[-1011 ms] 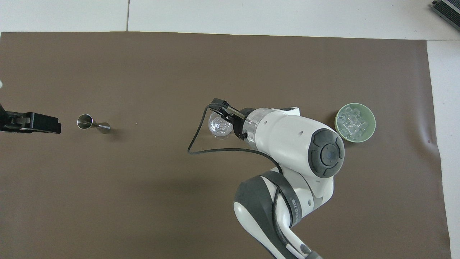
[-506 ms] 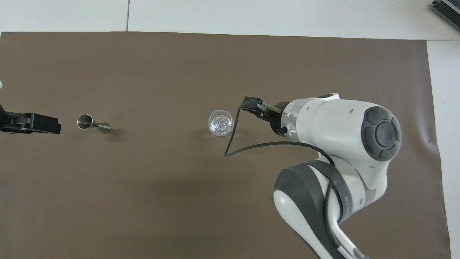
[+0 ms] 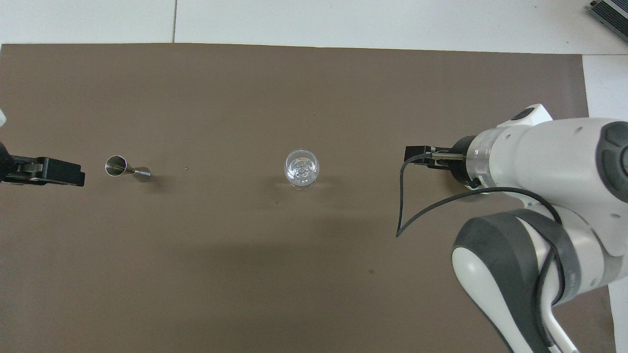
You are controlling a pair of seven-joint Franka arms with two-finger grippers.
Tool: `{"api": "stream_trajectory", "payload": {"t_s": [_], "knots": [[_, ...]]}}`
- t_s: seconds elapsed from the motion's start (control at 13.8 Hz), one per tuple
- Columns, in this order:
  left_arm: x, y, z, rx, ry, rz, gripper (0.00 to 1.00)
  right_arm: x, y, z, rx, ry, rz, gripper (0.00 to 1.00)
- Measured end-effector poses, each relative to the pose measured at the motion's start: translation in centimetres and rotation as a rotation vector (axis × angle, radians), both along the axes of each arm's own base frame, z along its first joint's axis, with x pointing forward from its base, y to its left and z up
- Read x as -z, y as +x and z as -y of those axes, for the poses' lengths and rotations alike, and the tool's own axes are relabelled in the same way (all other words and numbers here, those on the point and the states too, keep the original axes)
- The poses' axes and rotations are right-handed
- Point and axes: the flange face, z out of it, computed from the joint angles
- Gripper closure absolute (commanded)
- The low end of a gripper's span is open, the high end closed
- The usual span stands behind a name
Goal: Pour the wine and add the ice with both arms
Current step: 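Turn the ice cup upright and move it away from the glass, then lower the green ice cup to its start spot with the right gripper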
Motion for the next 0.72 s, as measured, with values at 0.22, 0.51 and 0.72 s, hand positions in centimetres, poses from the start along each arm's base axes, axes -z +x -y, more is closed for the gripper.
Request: {"api": "stream_trajectory", "payload": {"t_s": [0.22, 0.51, 0.72], "knots": [[0.4, -0.2, -0.2, 0.03, 0.0, -0.009, 0.0, -1.3, 0.2, 3.2, -0.008, -0.019, -0.015, 0.0], [0.3, -0.3, -0.4, 0.028, -0.001, -0.006, 0.0, -5.3, -0.3, 4.9, -0.038, -0.061, -0.078, 0.0], [0.3, -0.4, -0.3, 0.031, -0.003, -0.005, 0.0, -8.5, 0.3, 5.7, -0.065, -0.108, -0.076, 0.0]]}}
